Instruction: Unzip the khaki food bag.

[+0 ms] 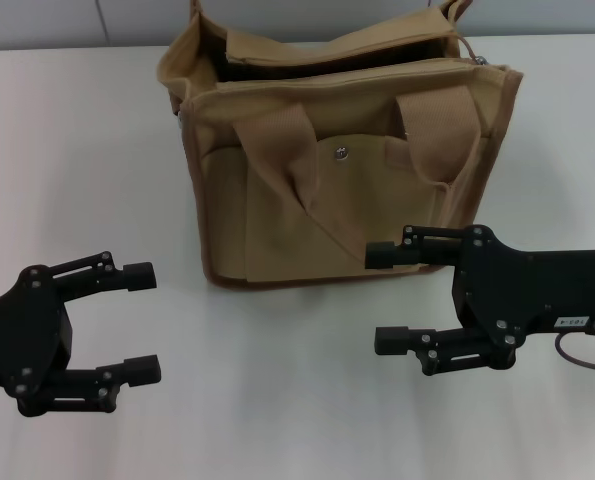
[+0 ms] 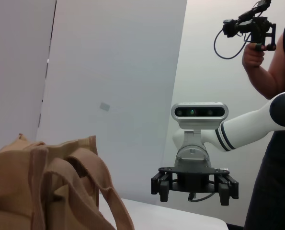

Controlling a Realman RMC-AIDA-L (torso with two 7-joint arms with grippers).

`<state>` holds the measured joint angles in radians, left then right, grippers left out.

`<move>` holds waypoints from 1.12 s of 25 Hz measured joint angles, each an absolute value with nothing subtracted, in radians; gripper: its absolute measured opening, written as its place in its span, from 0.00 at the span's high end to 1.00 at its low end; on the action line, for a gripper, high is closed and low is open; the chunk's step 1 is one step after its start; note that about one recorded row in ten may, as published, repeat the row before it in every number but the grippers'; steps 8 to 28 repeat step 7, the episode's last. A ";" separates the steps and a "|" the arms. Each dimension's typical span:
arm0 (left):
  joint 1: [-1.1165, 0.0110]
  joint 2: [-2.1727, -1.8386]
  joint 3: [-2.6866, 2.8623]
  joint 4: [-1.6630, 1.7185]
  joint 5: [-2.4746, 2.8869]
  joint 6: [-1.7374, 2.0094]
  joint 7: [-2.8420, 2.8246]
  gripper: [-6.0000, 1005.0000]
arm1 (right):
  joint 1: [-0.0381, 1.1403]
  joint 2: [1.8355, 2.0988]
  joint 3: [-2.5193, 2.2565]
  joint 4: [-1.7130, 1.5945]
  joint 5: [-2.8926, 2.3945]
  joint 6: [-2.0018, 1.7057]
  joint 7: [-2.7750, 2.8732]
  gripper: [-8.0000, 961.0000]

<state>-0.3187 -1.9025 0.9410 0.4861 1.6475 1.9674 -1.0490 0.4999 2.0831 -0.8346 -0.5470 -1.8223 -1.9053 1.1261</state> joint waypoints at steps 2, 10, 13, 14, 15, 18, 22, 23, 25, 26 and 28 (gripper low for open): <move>-0.319 -1.902 0.940 0.485 1.647 1.967 -1.049 0.14 | 0.501 2.083 -0.835 -0.546 -1.823 -1.904 1.126 0.19; -0.318 -1.903 0.938 0.484 1.642 1.967 -1.049 0.14 | 0.503 2.083 -0.848 -0.548 -1.823 -1.895 1.125 0.19; -0.318 -1.903 0.938 0.484 1.642 1.967 -1.049 0.14 | 0.503 2.083 -0.848 -0.548 -1.823 -1.895 1.125 0.19; -0.318 -1.903 0.938 0.484 1.642 1.967 -1.049 0.14 | 0.503 2.083 -0.848 -0.548 -1.823 -1.895 1.125 0.19; -0.318 -1.903 0.938 0.484 1.642 1.967 -1.049 0.14 | 0.503 2.083 -0.848 -0.548 -1.823 -1.895 1.125 0.19; -0.318 -1.903 0.938 0.484 1.642 1.967 -1.049 0.14 | 0.503 2.083 -0.848 -0.548 -1.823 -1.895 1.125 0.19; -0.318 -1.903 0.938 0.484 1.642 1.967 -1.049 0.14 | 0.503 2.083 -0.848 -0.548 -1.823 -1.895 1.125 0.19; -0.318 -1.903 0.938 0.484 1.642 1.967 -1.049 0.14 | 0.503 2.083 -0.848 -0.548 -1.823 -1.895 1.125 0.19; -0.318 -1.903 0.938 0.484 1.642 1.967 -1.049 0.14 | 0.503 2.083 -0.848 -0.548 -1.823 -1.895 1.125 0.19; -0.318 -1.903 0.938 0.484 1.642 1.967 -1.049 0.14 | 0.503 2.083 -0.848 -0.548 -1.823 -1.895 1.125 0.19; -0.318 -1.903 0.938 0.484 1.642 1.967 -1.049 0.14 | 0.503 2.083 -0.848 -0.548 -1.823 -1.895 1.125 0.19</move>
